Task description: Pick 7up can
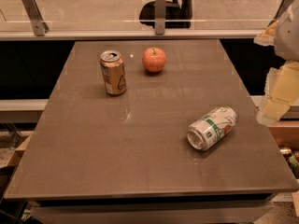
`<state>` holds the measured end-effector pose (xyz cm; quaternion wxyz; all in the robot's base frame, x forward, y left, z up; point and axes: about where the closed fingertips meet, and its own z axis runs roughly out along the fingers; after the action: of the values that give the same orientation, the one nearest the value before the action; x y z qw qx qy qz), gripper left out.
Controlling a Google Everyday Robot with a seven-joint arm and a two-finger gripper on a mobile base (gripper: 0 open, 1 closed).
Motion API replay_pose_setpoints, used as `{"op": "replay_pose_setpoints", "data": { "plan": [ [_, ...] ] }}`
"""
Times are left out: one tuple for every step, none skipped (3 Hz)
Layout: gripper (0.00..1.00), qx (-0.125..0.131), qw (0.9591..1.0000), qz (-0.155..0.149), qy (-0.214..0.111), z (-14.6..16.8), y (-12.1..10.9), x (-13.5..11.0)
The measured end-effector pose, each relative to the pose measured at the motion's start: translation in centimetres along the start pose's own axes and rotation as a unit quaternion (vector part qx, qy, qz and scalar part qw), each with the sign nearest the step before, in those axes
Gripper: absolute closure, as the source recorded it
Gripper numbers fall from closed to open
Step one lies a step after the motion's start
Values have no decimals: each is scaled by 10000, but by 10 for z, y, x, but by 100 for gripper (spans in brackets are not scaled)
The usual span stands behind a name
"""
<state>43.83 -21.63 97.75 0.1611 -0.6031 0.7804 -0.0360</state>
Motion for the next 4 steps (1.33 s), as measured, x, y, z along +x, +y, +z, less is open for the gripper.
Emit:
{"op": "replay_pose_setpoints", "data": {
  "plan": [
    [0, 1, 10000, 0, 0, 0, 0, 0],
    [0, 59, 9995, -303, -44, -8, -5, -4],
    [0, -32, 9938, -1066, -321, -20, -5, -17],
    [0, -316, 9771, -2029, -549, -22, 1, -29]
  ]
}}
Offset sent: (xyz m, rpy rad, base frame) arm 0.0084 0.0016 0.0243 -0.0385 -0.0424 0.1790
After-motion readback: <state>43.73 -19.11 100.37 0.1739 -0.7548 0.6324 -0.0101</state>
